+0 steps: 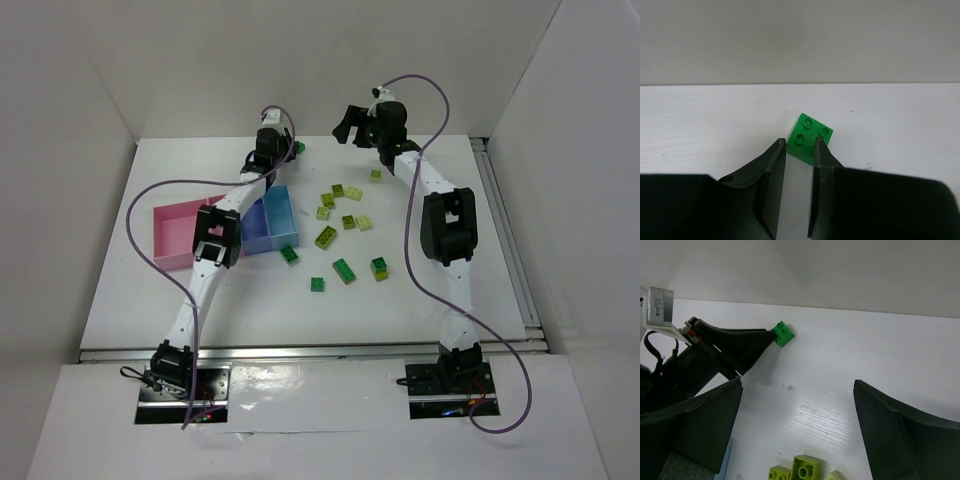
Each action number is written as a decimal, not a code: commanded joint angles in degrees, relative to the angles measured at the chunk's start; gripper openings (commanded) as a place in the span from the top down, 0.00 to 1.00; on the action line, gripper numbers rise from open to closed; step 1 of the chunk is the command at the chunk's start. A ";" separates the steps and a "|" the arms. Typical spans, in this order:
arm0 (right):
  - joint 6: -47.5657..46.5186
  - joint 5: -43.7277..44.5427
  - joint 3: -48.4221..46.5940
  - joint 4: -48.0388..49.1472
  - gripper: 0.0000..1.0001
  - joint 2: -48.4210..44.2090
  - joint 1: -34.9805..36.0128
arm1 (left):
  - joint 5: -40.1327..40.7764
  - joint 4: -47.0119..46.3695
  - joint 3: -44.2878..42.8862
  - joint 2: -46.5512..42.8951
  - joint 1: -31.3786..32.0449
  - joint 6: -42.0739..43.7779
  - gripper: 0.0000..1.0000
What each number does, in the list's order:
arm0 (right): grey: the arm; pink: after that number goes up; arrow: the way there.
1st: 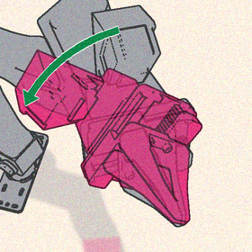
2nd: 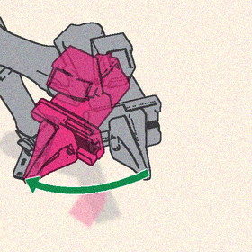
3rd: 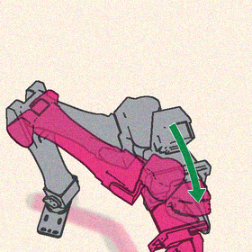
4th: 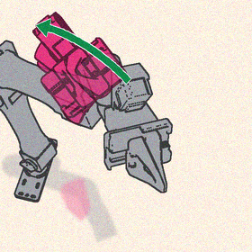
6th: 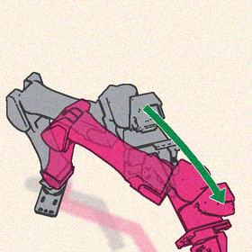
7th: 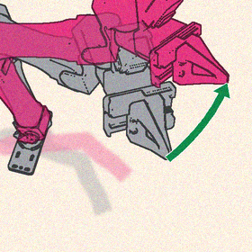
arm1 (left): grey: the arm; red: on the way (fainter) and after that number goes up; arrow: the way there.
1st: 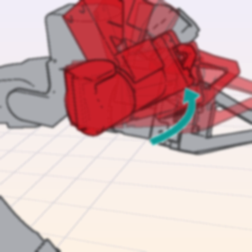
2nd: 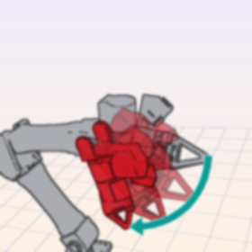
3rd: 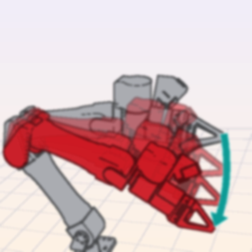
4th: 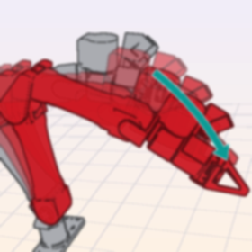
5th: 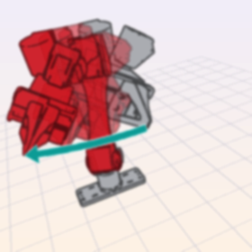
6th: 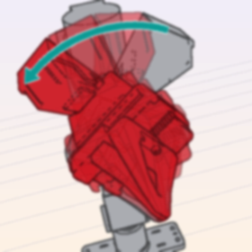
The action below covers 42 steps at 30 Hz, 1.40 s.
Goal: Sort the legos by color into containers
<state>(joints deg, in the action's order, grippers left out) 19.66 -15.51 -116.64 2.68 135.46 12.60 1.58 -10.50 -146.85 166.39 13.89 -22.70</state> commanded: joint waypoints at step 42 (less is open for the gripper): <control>-3.14 -3.31 -25.86 -20.30 0.01 12.04 4.62 | -12.29 13.75 23.64 -34.12 -3.07 -6.57 0.00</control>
<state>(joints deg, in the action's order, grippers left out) 17.54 -17.39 -144.44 -14.44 145.84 15.27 -7.79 6.02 -123.20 134.65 12.93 -27.14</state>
